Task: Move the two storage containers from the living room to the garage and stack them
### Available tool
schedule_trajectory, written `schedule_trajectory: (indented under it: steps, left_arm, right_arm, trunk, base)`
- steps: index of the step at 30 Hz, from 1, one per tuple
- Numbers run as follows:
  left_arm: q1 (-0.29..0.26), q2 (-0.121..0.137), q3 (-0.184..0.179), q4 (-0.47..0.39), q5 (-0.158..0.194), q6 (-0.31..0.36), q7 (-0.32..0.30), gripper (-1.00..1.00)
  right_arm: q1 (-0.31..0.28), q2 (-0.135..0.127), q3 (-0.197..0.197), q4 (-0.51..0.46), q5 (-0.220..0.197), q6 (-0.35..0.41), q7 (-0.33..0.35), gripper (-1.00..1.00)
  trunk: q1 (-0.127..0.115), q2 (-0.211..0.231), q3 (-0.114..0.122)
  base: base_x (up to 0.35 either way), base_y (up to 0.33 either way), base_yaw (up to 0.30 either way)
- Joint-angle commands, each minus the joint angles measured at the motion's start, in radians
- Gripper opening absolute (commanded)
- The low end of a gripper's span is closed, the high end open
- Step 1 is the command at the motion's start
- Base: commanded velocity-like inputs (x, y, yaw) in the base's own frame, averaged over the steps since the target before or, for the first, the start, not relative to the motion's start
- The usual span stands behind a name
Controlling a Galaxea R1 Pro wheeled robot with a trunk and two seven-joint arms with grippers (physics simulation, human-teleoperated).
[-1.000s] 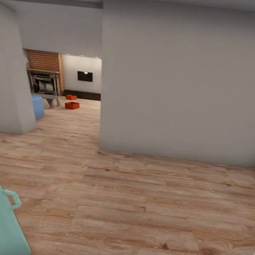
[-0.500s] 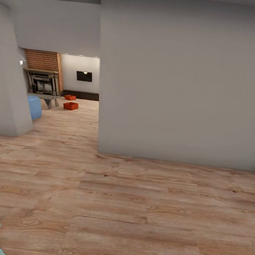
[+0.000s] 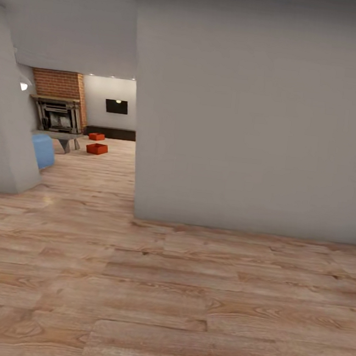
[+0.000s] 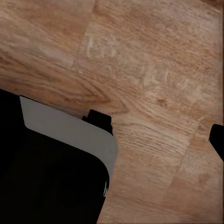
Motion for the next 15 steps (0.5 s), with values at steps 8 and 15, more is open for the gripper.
schedule_trajectory:
  steps: [8, 15]
  left_arm:
    - [0.0, 0.0, 0.0, -0.001, 0.001, 0.0, 0.002, 1.0]
    - [0.0, 0.0, 0.001, -0.001, 0.001, 0.0, 0.002, 1.0]
  right_arm:
    - [-0.001, 0.001, 0.009, 0.003, -0.01, -0.006, 0.0, 1.0]
    - [-0.001, 0.001, 0.009, 0.003, -0.01, -0.006, 0.0, 1.0]
  trunk:
    - [0.001, 0.0, -0.001]
    - [0.001, 0.0, -0.001]
  base:
    - [0.323, 0.0, 0.0]
    - [0.322, 0.0, 0.0]
